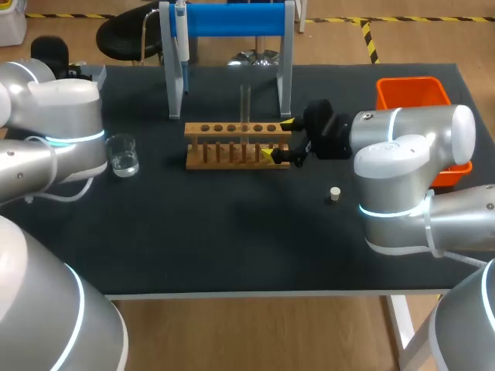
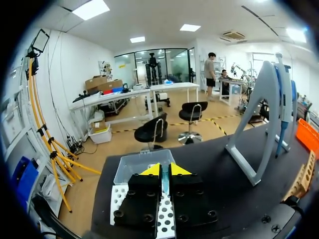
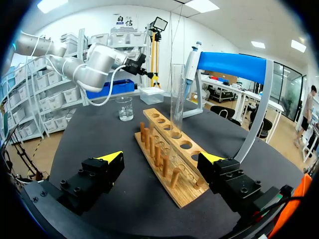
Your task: Invert the test tube, pick up the pipette, mount the tip to pipette, aspirate from beaker and dispense into the tube, eject the tip, return the pipette, and cap with the stopper.
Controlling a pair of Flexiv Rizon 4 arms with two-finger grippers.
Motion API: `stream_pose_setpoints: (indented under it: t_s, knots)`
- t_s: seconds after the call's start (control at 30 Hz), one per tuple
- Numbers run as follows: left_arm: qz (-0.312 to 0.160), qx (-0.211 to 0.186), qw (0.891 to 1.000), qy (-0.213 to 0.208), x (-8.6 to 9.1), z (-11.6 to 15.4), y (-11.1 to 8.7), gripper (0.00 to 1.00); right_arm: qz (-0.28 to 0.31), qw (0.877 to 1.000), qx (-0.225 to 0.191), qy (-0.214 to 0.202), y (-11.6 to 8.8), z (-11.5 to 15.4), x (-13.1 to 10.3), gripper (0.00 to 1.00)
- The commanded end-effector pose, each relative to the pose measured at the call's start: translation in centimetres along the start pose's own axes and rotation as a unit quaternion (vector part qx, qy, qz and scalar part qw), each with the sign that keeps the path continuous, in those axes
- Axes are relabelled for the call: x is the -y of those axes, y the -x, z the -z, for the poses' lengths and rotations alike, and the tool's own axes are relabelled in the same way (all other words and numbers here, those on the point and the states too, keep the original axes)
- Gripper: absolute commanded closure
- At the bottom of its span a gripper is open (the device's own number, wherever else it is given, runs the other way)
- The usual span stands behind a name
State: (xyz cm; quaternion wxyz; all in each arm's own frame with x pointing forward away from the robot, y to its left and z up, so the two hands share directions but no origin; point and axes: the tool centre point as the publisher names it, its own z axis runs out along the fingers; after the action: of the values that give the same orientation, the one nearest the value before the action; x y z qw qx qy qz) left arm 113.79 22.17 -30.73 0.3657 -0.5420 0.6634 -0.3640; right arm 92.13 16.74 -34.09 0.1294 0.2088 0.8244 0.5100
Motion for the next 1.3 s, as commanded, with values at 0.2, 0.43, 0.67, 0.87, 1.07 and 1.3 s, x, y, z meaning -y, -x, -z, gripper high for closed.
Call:
stream_pose_setpoints:
  t_s: [0.2, 0.43, 0.67, 0.87, 1.07, 1.3]
  knots:
    - [-0.011, 0.005, 1.000, -0.009, 1.9, 2.2, -0.5, 1.00, 0.000, 1.000, 0.000, -0.001, 0.0, 0.1, 0.0, 0.00]
    - [-0.044, -0.040, 0.998, -0.012, 4.4, 6.2, -2.3, 1.00, 0.000, 1.000, 0.000, -0.001, 0.0, 0.1, 0.0, 0.00]
    - [-0.087, -0.158, 0.983, 0.009, 6.2, 11.3, -6.4, 1.00, 0.000, 1.000, 0.000, -0.001, 0.0, 0.1, 0.0, 0.00]
    - [-0.087, -0.158, 0.983, 0.009, 6.2, 11.3, -6.4, 1.00, 0.000, 1.000, 0.000, -0.001, 0.0, 0.1, 0.0, 0.00]
    - [-0.087, -0.158, 0.983, 0.009, 6.2, 11.3, -6.4, 1.00, 0.000, 1.000, 0.000, -0.001, 0.0, 0.1, 0.0, 0.00]
    - [-0.087, -0.158, 0.983, 0.009, 6.2, 11.3, -6.4, 1.00, 0.000, 1.000, 0.000, -0.001, 0.0, 0.1, 0.0, 0.00]
